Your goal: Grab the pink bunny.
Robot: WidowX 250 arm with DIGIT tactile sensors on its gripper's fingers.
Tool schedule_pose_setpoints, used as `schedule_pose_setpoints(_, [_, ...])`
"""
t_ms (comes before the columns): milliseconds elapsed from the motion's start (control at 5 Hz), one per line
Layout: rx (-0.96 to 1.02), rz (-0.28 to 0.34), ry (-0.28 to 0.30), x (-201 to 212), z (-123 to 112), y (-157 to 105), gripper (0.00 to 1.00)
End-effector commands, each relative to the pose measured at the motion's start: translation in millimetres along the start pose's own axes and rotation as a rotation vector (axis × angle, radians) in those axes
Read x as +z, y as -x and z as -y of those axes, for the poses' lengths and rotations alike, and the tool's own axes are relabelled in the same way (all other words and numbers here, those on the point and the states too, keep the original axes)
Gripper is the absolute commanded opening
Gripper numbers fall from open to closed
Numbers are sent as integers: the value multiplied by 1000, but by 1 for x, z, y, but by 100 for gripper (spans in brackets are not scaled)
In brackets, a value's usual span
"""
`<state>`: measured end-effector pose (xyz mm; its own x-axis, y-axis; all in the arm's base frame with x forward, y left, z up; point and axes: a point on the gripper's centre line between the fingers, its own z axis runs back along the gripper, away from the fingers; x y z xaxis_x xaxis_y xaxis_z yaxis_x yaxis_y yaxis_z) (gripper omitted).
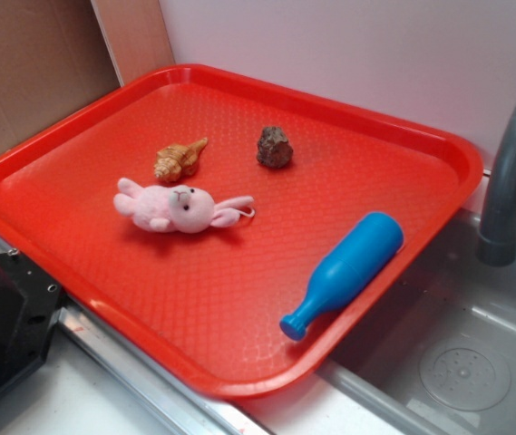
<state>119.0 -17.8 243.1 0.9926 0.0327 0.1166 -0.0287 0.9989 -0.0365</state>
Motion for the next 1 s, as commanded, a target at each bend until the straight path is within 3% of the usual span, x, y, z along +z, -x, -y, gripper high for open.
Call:
schedule_pose_setpoints(0, [0,0,0,0,0,0,100])
schedule_pose_setpoints(200, [-248,24,37,-33,1,-19,100])
schedule_pose_setpoints(600, [-676,-85,165,-99,12,-15,100])
schedule_pose_setpoints(800, [-676,-85,165,-99,12,-15,100])
